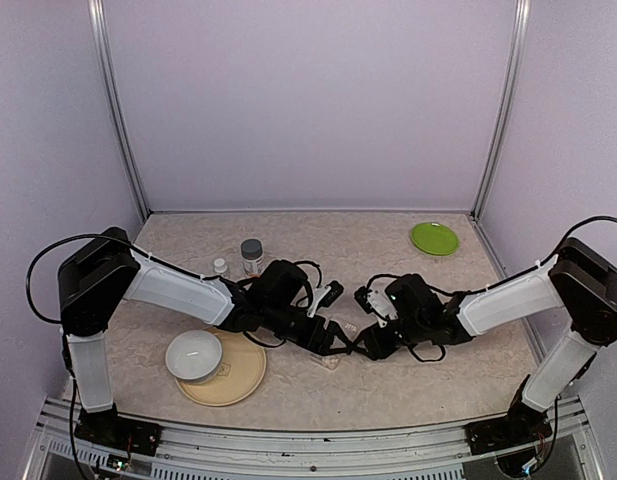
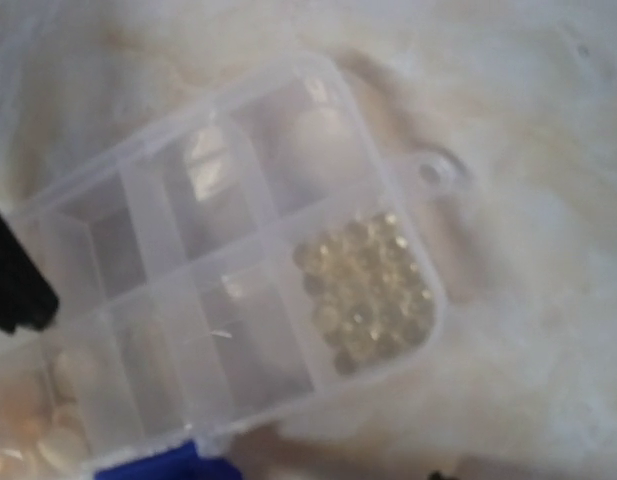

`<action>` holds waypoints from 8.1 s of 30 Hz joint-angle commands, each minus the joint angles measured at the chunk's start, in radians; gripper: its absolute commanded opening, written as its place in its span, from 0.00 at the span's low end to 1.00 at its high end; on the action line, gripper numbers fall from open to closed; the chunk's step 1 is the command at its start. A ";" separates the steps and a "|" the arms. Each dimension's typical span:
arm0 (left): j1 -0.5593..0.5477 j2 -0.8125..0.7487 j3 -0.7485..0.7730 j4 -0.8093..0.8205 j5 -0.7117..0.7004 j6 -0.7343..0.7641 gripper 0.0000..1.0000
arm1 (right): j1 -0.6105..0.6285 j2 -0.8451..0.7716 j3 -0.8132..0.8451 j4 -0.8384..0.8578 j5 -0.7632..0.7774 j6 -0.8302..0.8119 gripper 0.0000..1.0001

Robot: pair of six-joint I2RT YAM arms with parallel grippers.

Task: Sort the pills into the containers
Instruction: Close the lid of the pill container, then adjust the pill container at the center of the board.

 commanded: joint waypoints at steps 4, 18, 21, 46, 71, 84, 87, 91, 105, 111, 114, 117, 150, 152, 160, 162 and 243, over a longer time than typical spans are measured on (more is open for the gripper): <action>-0.008 0.034 -0.007 -0.067 -0.030 -0.017 0.77 | 0.023 0.069 0.020 -0.018 0.029 -0.027 0.51; -0.008 0.039 0.014 -0.081 -0.043 -0.020 0.77 | 0.054 0.058 0.011 -0.043 0.075 -0.118 0.50; -0.008 0.043 0.015 -0.084 -0.046 -0.027 0.77 | 0.073 0.064 0.015 -0.045 0.116 -0.141 0.49; 0.010 0.009 0.011 -0.097 -0.073 -0.023 0.83 | 0.143 0.105 0.034 -0.046 0.334 -0.208 0.45; -0.006 -0.149 0.013 -0.296 -0.375 0.021 0.99 | 0.081 -0.121 -0.044 -0.055 0.161 -0.241 0.78; -0.059 -0.089 0.085 -0.378 -0.478 -0.003 0.99 | 0.071 -0.156 -0.051 -0.046 0.197 -0.237 1.00; -0.076 -0.071 0.110 -0.408 -0.508 -0.005 0.99 | 0.057 -0.176 -0.063 -0.043 0.220 -0.224 1.00; -0.090 -0.053 0.130 -0.434 -0.535 -0.007 0.99 | 0.036 -0.207 -0.081 -0.036 0.252 -0.204 1.00; -0.130 -0.004 0.207 -0.498 -0.589 -0.005 0.99 | -0.012 -0.260 -0.119 -0.015 0.264 -0.179 1.00; -0.138 0.013 0.221 -0.522 -0.619 -0.002 0.99 | -0.015 -0.255 -0.114 -0.016 0.266 -0.184 1.00; -0.144 0.036 0.240 -0.549 -0.648 0.006 0.99 | -0.018 -0.258 -0.109 -0.017 0.269 -0.187 1.00; -0.156 0.054 0.261 -0.577 -0.680 0.013 0.99 | -0.018 -0.260 -0.107 -0.018 0.267 -0.189 1.00; -0.144 -0.021 0.206 -0.691 -0.866 0.032 0.99 | -0.020 -0.252 -0.136 0.010 0.258 -0.170 1.00; -0.132 -0.050 0.194 -0.688 -0.867 0.030 0.99 | -0.021 -0.255 -0.137 0.011 0.258 -0.170 1.00; -0.066 -0.175 0.104 -0.622 -0.741 0.035 0.99 | -0.020 -0.253 -0.144 0.021 0.259 -0.168 1.00; -0.053 -0.185 0.091 -0.619 -0.728 0.034 0.99 | -0.020 -0.248 -0.143 0.025 0.254 -0.167 1.00; -0.077 0.048 0.256 -0.739 -0.911 0.233 0.98 | -0.029 -0.243 -0.132 0.013 0.239 -0.184 1.00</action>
